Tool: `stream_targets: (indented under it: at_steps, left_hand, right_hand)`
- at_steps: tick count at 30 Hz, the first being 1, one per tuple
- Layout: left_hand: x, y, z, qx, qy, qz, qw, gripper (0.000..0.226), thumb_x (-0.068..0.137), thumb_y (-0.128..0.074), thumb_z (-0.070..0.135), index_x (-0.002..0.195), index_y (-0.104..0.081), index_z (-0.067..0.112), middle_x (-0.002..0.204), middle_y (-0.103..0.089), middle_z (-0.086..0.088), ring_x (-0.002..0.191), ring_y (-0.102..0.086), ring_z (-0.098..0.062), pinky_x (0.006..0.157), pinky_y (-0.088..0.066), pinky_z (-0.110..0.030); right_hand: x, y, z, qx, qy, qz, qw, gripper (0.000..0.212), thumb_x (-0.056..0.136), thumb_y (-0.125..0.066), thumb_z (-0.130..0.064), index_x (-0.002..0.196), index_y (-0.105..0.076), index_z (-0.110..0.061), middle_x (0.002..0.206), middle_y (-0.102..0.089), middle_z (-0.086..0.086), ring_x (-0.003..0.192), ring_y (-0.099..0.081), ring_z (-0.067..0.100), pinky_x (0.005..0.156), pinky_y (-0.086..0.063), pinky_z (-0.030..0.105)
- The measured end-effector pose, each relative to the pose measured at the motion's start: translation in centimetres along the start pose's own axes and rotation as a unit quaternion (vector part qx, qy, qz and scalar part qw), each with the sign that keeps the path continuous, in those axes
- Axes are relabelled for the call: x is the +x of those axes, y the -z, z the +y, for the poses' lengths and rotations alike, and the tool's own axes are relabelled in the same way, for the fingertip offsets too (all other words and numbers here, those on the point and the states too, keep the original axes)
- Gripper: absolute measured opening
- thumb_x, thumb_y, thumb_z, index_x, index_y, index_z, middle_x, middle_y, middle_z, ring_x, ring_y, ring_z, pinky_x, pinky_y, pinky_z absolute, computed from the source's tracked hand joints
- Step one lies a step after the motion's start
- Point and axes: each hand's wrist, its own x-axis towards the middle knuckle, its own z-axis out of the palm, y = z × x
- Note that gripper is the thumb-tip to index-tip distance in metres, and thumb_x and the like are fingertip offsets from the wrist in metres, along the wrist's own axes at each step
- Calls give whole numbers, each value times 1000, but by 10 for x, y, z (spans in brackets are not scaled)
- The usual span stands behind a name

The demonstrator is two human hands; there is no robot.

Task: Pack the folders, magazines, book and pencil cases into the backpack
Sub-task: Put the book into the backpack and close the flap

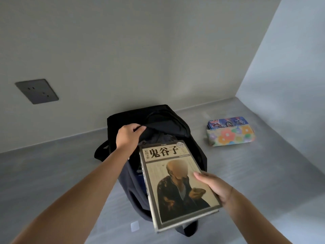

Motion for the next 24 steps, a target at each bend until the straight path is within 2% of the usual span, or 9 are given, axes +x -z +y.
stream_targets:
  at_steps: [5, 7, 9, 11, 14, 16, 19, 21, 24]
  left_hand:
    - [-6, 3, -5, -8, -10, -21, 1000, 23, 90, -58, 34, 100, -71, 18, 86, -69, 6, 82, -64, -10, 71, -52, -28]
    - [-6, 3, -6, -8, -17, -27, 999, 24, 91, -58, 34, 102, -71, 18, 90, -71, 4, 85, -64, -11, 73, -51, -27]
    - [-4, 3, -7, -11, -16, -27, 999, 26, 90, -58, 35, 104, -71, 18, 92, -71, 3, 87, -64, -11, 74, -51, -27]
    - [-4, 2, -7, -15, -13, -28, 999, 27, 91, -57, 35, 106, -70, 18, 95, -71, 3, 88, -64, -11, 75, -51, -26]
    - [-4, 0, -9, -20, -15, -26, 999, 25, 91, -57, 32, 106, -70, 17, 95, -70, 4, 87, -63, -9, 71, -47, -20]
    - [-3, -3, -11, -23, -14, -28, 999, 24, 91, -57, 32, 106, -70, 18, 94, -70, 5, 86, -63, -8, 72, -48, -21]
    - [-3, -6, -13, -29, -9, -32, 999, 25, 91, -57, 33, 106, -70, 18, 93, -71, 4, 86, -64, -8, 75, -52, -26]
    - [-4, -7, -14, -31, -7, -32, 999, 24, 91, -57, 33, 104, -70, 19, 91, -70, 5, 85, -64, -8, 75, -53, -27]
    - [-6, -7, -14, -27, -7, -39, 999, 22, 91, -57, 33, 102, -71, 20, 88, -70, 7, 83, -64, -8, 75, -53, -27]
  right_hand:
    - [48, -24, -42, -48, -9, 55, 997, 83, 69, -66, -66, 138, -45, -27, 140, -48, -2, 131, -43, 26, 110, -33, 43]
    - [68, -22, -60, -36, -1, 59, 998, 100, 52, -74, -71, 137, -47, -26, 140, -49, 1, 129, -45, 28, 110, -34, 45]
    - [86, -17, -72, 8, -1, 60, 998, 99, 48, -81, -62, 132, -52, -18, 121, -64, 12, 112, -59, 31, 102, -44, 44]
    - [94, -11, -76, 40, 13, 67, 997, 83, 65, -78, -50, 134, -49, -14, 110, -67, 13, 102, -62, 30, 98, -46, 44]
    - [79, -16, -75, 40, 29, 73, 996, 98, 63, -81, -45, 144, -34, -18, 140, -47, 5, 128, -46, 27, 112, -30, 50]
    - [65, -21, -62, 58, 40, 91, 993, 72, 82, -70, -23, 143, -35, -12, 139, -46, 3, 122, -50, 26, 104, -41, 48]
    - [55, -25, -31, 125, 10, 117, 985, 40, 86, -63, -11, 122, -50, 3, 117, -61, 21, 92, -65, 27, 71, -59, 36]
    - [52, -33, -21, 178, -13, 118, 977, 46, 86, -64, -12, 124, -48, 8, 94, -66, 23, 83, -69, 28, 59, -59, 31]
    - [62, -40, -22, 255, -13, 133, 958, 55, 85, -66, -11, 130, -41, 7, 88, -67, 22, 75, -72, 25, 56, -59, 29]
